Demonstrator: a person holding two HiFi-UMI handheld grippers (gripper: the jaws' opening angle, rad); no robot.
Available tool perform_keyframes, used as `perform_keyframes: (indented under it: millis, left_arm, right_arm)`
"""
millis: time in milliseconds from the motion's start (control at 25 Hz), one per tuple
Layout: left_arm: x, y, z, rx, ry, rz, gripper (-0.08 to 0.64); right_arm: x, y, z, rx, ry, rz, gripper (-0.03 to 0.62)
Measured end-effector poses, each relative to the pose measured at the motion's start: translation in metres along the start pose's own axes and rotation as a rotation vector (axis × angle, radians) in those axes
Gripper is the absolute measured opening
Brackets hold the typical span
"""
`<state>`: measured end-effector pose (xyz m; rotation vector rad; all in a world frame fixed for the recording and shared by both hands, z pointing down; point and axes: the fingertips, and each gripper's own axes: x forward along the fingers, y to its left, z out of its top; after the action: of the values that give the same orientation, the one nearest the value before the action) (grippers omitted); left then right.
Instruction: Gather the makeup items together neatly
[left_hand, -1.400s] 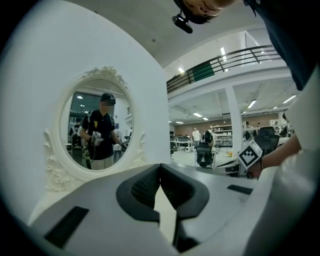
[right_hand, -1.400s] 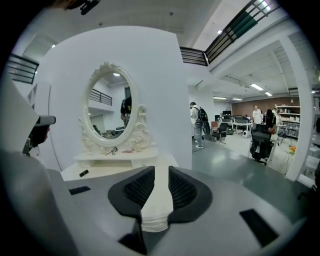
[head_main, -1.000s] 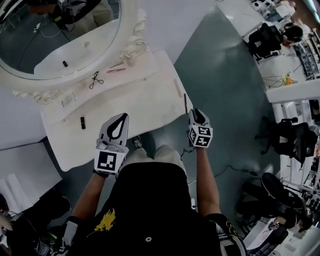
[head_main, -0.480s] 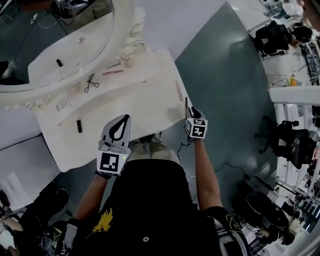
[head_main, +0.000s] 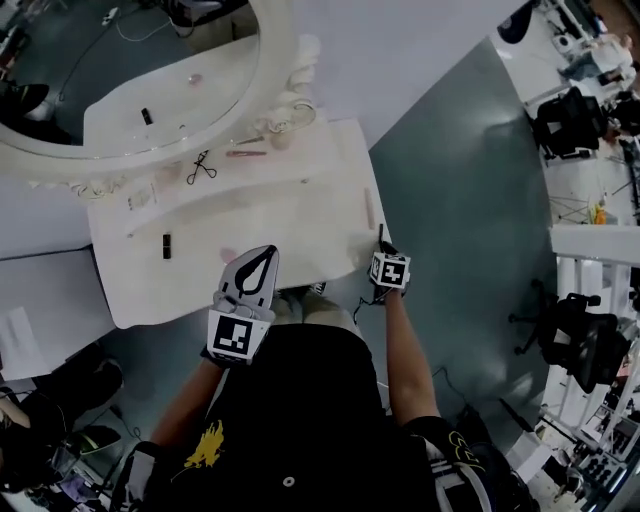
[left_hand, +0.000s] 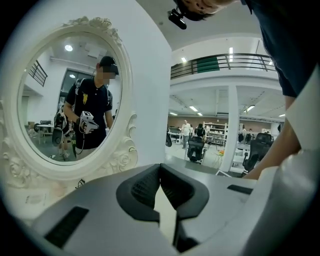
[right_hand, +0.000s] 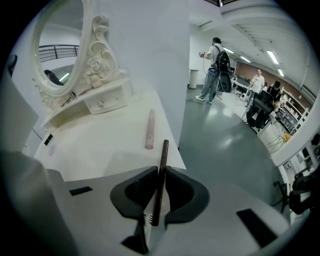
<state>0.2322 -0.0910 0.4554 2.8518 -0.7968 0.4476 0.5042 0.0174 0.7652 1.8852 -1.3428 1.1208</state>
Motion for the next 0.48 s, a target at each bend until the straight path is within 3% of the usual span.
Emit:
perform_keyframes:
  millis: [200, 480]
  left_arm:
    - [-0.029, 0.005, 0.002, -0.055, -0.082, 0.107, 0.012]
    - [-0.105, 0.064, -0.033, -0.095, -0.077, 0.174, 0.012]
  right_arm:
    - [0.002, 0.003, -0.013, 0.026, -0.006, 0.040, 0.057]
    - [-0.051, 0.038, -0.002, 0.124, -0.115, -0.035, 0.057]
